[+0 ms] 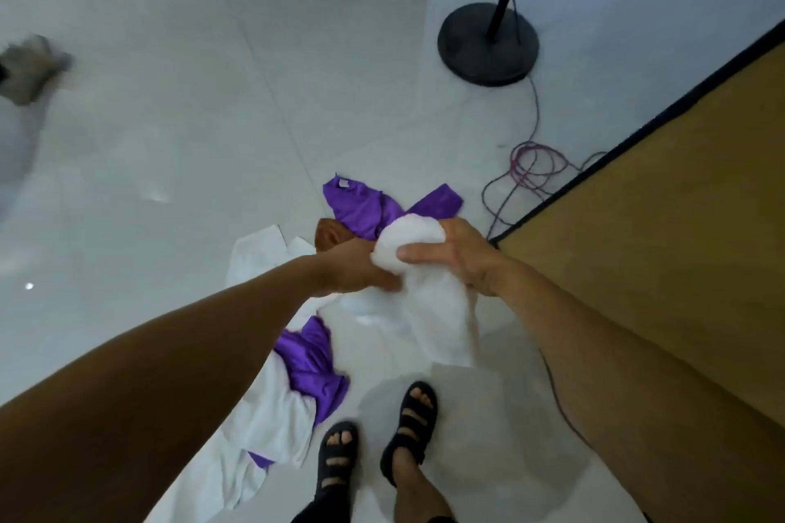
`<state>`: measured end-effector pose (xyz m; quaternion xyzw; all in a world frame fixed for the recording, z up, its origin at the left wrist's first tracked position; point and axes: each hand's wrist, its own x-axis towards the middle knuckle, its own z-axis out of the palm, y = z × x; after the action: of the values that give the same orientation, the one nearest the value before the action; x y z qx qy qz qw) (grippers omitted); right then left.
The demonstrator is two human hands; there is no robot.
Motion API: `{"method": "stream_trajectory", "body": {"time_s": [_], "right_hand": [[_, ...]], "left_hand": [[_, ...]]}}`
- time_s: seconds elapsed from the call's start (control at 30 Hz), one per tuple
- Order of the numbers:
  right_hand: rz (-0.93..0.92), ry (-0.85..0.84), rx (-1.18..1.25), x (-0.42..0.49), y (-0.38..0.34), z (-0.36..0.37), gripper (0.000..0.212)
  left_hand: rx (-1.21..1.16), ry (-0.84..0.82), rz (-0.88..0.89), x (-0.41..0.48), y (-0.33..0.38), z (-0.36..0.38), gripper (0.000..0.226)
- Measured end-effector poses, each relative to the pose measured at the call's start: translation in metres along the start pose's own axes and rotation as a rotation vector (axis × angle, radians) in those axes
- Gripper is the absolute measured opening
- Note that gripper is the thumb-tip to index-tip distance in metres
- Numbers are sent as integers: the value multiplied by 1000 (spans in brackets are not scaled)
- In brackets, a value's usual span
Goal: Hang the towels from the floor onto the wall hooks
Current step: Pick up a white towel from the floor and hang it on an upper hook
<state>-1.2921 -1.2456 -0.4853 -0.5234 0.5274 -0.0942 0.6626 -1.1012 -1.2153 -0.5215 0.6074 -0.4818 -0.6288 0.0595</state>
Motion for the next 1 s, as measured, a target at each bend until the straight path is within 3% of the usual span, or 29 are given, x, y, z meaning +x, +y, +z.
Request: {"method": "stream_trajectory", "body": {"time_s": [0.17,0.23,0.33,0.37,0.47,0.53,0.57,0.67,0.77,0.9,1.0], "right_hand": [[-41,174,-394,-96,-62,-35,56],[-40,371,-549,-135,-75,-39,47],[-99,728,-432,-195,-80,-30,11],[-116,830,-364,-213,-80,-24,8],[-112,1083,-276,-258,-76,-5,17],[-90,1175,-222,-285,-72,8,23],[-38,1199,-166,-297,-68,15,31],[200,1167,177,-340,-49,37,82],[255,973,611,-386,-25,61,85],[162,888,786,-436,5,80,91],[-20,747,980,-480,30,96,81]], "left_hand": [[-163,30,97,-76,78,0,23],[-272,-45,133,-106,104,5,42],[-334,-301,66,-151,131,19,65],[-342,-393,23,-166,136,22,69],[-363,-645,-9,-200,144,32,74],[-395,-699,-15,-219,154,47,68],[-424,-667,16,-225,159,57,60],[-502,-603,199,-242,176,99,34],[-507,-658,182,-260,190,144,45],[-527,-811,162,-280,197,192,61],[-421,-910,142,-308,198,235,49]]}}
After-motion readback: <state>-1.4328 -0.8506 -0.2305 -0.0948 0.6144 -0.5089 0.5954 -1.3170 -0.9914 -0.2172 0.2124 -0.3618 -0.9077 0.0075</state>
